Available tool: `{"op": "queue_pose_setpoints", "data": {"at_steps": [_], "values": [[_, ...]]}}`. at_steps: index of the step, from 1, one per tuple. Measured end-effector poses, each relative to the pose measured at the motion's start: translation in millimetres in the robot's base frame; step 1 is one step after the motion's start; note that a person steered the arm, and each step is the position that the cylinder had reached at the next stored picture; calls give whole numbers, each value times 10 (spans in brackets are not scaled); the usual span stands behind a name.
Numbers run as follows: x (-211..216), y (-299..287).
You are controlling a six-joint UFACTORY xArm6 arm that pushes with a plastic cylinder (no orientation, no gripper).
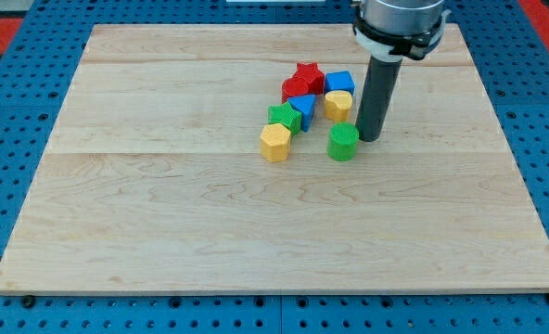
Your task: Move the yellow heart to the right of the blue triangle
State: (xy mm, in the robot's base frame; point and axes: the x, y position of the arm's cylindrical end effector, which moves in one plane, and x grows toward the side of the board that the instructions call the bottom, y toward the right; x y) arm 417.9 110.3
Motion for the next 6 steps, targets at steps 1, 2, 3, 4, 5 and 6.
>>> {"op": "queue_pose_setpoints", "data": {"at_steps": [1,2,3,4,5,6], "values": [[13,136],[-94,154],[-327,154],[-441,152],[-440,7],[-441,-251]]}}
